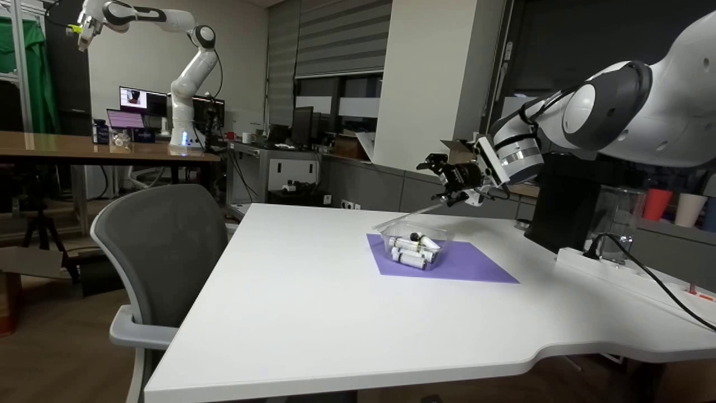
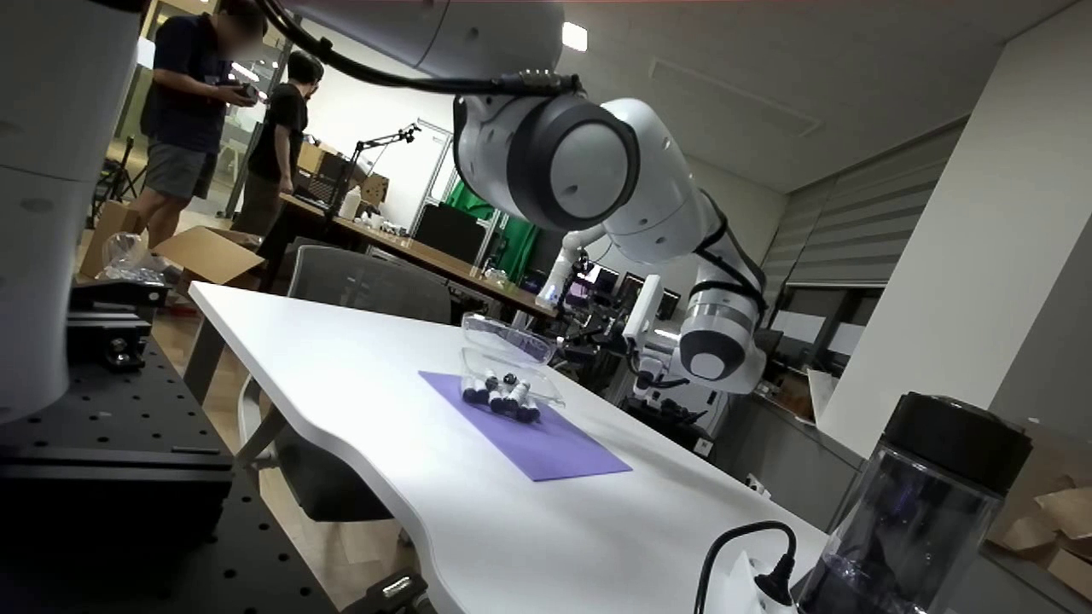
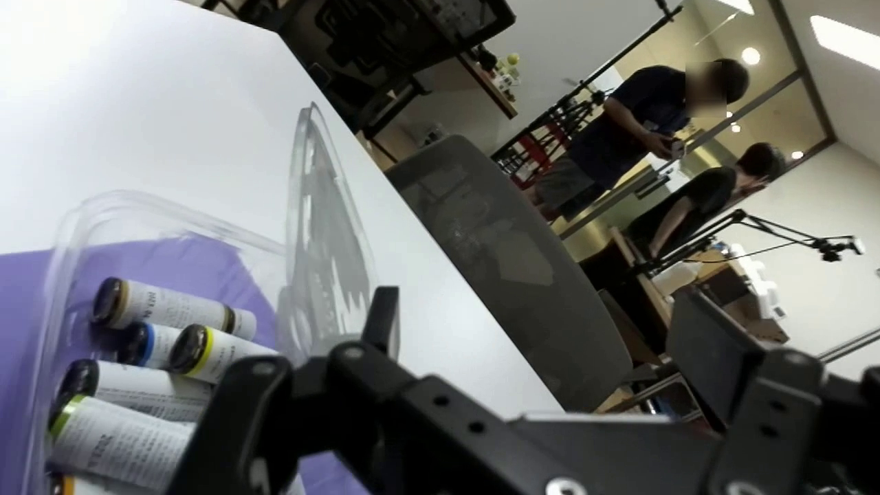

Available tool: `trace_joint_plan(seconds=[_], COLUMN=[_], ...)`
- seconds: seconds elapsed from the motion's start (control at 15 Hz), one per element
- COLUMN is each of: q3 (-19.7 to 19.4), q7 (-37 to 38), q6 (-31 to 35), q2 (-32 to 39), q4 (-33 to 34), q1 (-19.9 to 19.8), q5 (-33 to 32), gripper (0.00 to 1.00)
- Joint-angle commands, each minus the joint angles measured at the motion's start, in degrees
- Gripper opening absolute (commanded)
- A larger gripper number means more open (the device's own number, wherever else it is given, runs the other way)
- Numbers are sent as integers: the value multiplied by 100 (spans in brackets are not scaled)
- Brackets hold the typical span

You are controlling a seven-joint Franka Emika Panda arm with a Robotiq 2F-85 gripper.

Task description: Close the container

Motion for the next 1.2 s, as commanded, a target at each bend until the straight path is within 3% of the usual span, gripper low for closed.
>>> trace_joint_plan(seconds=[0.0, 0.6, 0.67, 1.13], q3=[-114, -66, -317, -443], q7=[458, 75, -208, -1656], q6=[-156, -226, -37, 1218], q2=[-90, -210, -521, -840], q4=[378, 1028, 588, 729], q1=[101, 411, 519, 860], q5=[-730, -3028, -3119, -3743], gripper=[100, 100, 100, 100])
